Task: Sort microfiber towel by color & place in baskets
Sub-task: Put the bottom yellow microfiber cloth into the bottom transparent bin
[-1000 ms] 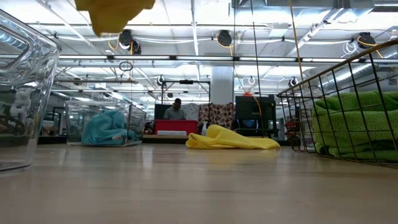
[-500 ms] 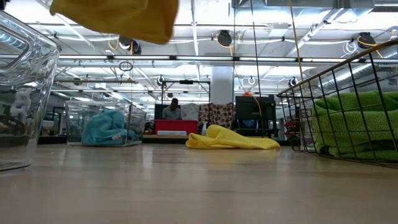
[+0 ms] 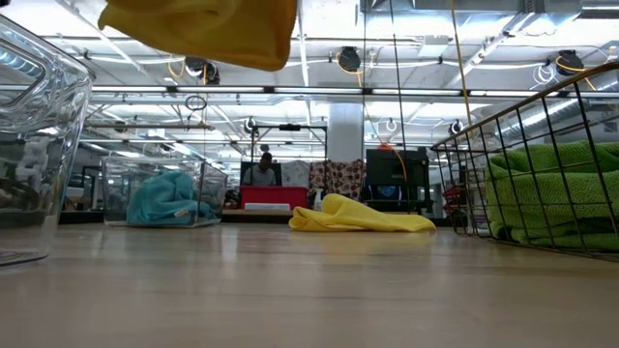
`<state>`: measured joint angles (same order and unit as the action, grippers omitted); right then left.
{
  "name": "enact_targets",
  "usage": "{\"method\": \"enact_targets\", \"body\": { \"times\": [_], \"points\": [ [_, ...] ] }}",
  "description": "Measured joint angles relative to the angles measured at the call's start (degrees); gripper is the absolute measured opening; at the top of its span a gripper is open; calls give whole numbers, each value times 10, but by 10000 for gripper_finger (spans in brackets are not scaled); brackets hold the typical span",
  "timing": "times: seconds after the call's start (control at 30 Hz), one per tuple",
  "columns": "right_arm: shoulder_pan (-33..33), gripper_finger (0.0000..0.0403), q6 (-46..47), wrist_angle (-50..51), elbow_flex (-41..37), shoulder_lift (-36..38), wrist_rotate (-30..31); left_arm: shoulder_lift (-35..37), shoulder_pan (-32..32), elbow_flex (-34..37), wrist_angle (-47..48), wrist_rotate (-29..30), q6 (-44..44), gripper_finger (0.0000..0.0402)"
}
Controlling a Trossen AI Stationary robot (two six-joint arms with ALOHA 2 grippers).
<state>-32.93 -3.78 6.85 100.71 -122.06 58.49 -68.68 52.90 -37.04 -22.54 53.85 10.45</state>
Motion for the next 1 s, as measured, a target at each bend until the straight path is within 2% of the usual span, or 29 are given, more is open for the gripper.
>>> {"method": "enact_targets", "body": {
  "times": [0.27,0.57,0.67,0.8,0.93,1.0],
  "points": [
    [0,2,1,0,0,0,1,-73,-53,0,-95,-10,51,256],
    [0,2,1,3,0,0,1,-95,-86,0,-60,-26,36,249],
    [-1,2,1,3,0,0,-3,-95,-85,0,-39,-35,35,214],
    [-3,8,5,3,0,0,-9,-95,-86,0,-17,-35,34,135],
    [-10,36,16,3,0,0,-29,-95,-85,0,-15,-40,38,43],
    [-14,59,25,4,0,0,-34,-93,-86,0,-12,-40,38,15]
  ]
}}
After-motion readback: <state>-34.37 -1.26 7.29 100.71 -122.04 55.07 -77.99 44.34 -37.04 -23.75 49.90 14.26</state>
